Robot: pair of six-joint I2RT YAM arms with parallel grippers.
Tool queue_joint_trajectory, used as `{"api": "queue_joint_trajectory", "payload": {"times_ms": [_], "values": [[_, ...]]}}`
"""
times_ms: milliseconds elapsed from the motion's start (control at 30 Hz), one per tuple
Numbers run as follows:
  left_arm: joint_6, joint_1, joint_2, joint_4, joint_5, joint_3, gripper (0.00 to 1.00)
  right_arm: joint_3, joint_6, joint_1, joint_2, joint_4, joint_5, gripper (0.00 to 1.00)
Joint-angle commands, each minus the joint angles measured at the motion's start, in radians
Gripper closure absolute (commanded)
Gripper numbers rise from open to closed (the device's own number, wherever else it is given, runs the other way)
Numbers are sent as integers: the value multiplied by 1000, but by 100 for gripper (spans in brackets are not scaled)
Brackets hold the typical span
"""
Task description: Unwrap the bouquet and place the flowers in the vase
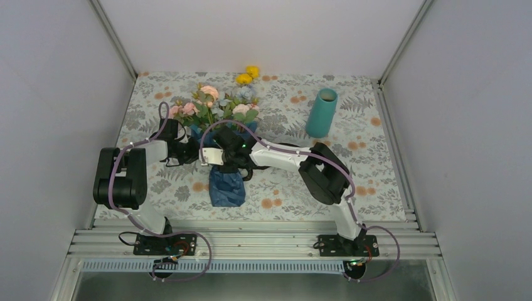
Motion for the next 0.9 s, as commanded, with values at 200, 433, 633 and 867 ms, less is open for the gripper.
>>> {"api": "queue_joint_trajectory", "payload": {"times_ms": [200,433,633,867], "values": [[13,-1,-18,7,16,-1,82,60,-46,12,33,-55,9,80],[19,-1,-18,4,1,0,94,75,-34,13,-4,-62,-5,96],[15,-1,-14,11,-5,-2,98,35,-28,13,-104,-33,-40,96],[23,-1,-23,9,-23,-11,98,-11,0,13,-196,37,-30,96]]}}
